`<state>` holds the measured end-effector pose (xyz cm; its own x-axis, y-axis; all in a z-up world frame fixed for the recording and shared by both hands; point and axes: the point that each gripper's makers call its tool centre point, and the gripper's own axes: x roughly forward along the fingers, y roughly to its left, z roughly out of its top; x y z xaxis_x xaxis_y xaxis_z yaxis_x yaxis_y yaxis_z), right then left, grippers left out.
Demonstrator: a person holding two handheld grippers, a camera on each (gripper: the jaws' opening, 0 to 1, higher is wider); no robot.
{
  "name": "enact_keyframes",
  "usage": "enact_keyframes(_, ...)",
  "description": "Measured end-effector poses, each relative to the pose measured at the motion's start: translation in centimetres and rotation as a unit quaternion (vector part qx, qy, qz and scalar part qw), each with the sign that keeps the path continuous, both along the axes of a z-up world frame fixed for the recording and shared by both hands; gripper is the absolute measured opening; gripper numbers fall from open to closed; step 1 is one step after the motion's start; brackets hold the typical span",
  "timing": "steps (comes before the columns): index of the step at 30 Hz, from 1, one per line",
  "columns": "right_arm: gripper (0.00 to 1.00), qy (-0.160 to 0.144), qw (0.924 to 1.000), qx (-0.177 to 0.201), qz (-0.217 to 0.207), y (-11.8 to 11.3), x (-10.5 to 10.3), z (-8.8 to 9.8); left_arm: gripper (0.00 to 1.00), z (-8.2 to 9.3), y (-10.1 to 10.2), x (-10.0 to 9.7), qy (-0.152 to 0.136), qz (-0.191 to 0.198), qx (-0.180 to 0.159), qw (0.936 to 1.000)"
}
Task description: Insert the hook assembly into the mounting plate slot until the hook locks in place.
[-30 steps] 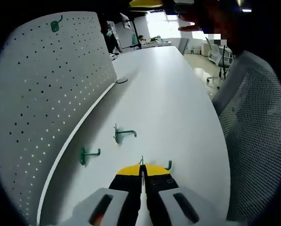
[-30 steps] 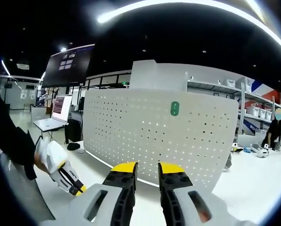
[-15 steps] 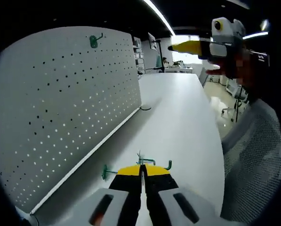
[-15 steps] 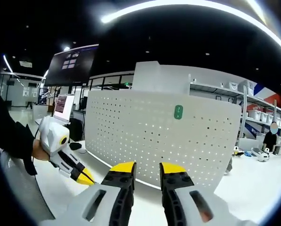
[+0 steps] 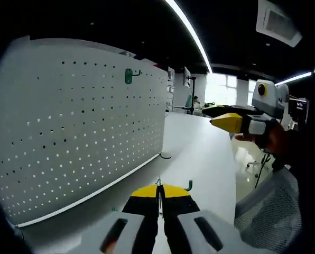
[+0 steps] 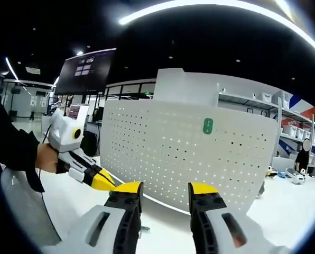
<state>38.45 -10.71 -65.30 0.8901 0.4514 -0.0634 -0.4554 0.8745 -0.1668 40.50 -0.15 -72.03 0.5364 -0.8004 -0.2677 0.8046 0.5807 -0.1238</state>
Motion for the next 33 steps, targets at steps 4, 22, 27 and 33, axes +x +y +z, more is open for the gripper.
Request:
enact_keyframes(4, 0.35, -0.001, 1.0000, 0.001, 0.006, 0.4, -0.1, 0.1, 0.01, 1.2, -0.5, -0.1, -0.001, 0.006, -0.028, 0.9996)
enact_keyframes(22, 0.33, -0.001, 0.9995, 0.000, 0.030, 2.0, -0.8, 0.2, 0.01, 5.3, -2.8, -0.4, -0.038, 0.023, -0.098, 0.9942)
enact_keyframes(27, 0.29, 0.004, 0.9991, 0.006, 0.043, 2.7, -1.1, 0.1, 0.01, 5.8, -3.3, -0.5, -0.037, 0.019, -0.111, 0.9930)
enact_keyframes(33, 0.23, 0.004, 0.9987, 0.004, 0.050, 3.4, -1.2, 0.0, 0.01, 6.7, -4.3, -1.1, -0.039, 0.007, -0.122, 0.9918)
